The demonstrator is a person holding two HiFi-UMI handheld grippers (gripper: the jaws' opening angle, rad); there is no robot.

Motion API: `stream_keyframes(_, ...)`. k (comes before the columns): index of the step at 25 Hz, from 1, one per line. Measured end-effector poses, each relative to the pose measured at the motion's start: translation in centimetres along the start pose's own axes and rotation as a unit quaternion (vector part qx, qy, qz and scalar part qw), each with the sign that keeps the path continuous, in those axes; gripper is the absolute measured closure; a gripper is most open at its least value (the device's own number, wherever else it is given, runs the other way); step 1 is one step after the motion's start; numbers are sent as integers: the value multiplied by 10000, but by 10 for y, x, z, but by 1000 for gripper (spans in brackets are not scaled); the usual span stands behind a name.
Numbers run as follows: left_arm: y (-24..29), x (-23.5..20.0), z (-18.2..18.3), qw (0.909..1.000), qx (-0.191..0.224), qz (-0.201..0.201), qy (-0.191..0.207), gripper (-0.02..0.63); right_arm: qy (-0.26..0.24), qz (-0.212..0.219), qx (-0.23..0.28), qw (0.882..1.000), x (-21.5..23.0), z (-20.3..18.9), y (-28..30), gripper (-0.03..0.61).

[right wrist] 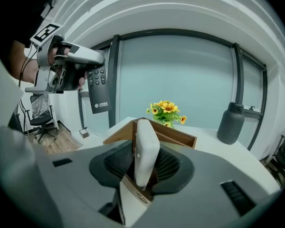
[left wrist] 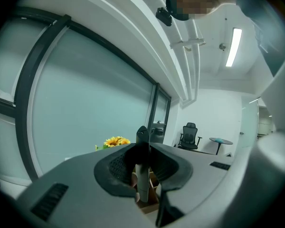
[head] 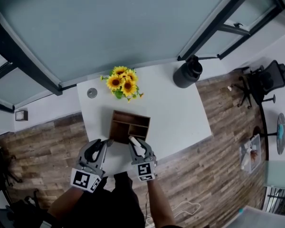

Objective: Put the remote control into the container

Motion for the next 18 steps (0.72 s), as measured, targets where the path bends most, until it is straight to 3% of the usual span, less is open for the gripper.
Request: stream_keyframes(18,-13,-6,8,9999,100,-91,94,528,-173,-439,188,9987,3,20,-14,468)
Point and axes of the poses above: the fingertips, and each gripper's own axes: y forward along the fingers, x to its right, z out of its top, the point moved 4 cm from there along -y, backward along the fingers, and after that the axes turned 3 degrees about x, right-handed, at the moved point
